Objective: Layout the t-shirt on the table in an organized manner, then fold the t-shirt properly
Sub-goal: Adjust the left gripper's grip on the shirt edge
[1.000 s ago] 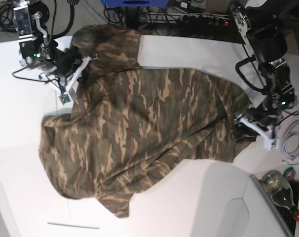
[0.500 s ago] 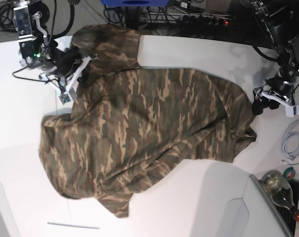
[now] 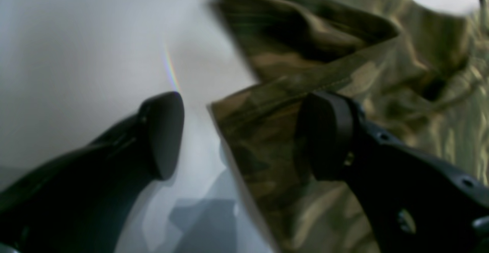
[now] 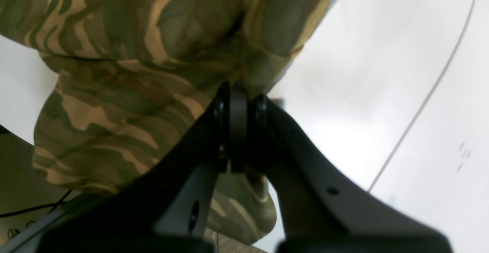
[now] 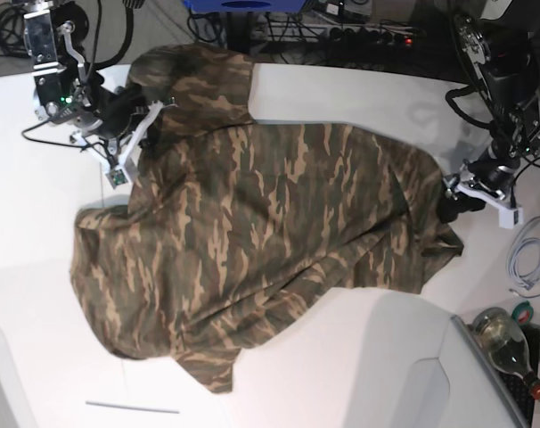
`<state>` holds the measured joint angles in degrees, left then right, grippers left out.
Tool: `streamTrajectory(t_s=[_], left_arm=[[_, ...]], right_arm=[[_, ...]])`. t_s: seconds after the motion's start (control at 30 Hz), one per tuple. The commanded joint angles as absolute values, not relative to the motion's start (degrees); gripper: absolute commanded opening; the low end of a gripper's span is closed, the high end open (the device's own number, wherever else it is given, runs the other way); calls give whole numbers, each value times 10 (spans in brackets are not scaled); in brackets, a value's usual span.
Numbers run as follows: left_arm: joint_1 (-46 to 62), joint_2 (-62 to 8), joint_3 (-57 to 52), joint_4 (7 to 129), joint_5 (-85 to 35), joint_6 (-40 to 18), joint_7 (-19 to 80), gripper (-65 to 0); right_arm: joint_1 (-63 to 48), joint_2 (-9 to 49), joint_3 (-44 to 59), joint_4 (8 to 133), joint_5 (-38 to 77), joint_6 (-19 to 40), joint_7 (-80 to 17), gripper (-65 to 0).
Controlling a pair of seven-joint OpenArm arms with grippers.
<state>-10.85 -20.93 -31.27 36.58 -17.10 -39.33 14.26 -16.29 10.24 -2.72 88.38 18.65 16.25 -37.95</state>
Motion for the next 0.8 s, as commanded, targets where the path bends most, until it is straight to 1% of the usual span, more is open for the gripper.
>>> streamTrajectory(t_s=[0.0, 0.23, 0.27, 0.33, 0.4, 0.5, 0.63, 0.7, 0.77], left_arm=[[-116, -218, -307, 371, -176, -400, 136, -179], [-116, -218, -299, 333, -176, -400, 118, -183], [-116, -218, -299, 333, -176, -400, 118, -194], [-114, -219, -299, 332, -176, -400, 118, -258], [-113, -224, -298, 331, -176, -400, 118, -357], [-113, -224, -298, 330, -176, -400, 118, -471], [-111, -225, -301, 331, -177, -400, 119, -573], [-109, -225, -304, 335, -177, -400, 122, -645], [-95, -225, -305, 344, -181, -400, 121, -650]], right_arm=[[-161, 107, -24, 892, 189, 161, -371, -650], [-162, 107, -24, 892, 189, 161, -371, -650], [-162, 107, -24, 892, 189, 161, -371, -650], [-162, 107, -24, 892, 189, 161, -371, -650], [-162, 107, -24, 892, 189, 161, -371, -650], [-162, 107, -24, 892, 189, 161, -371, -650], [-162, 107, -24, 892, 189, 161, -371, -650], [-162, 107, -24, 892, 189, 161, -371, -650], [-162, 107, -24, 892, 189, 161, -371, -650]])
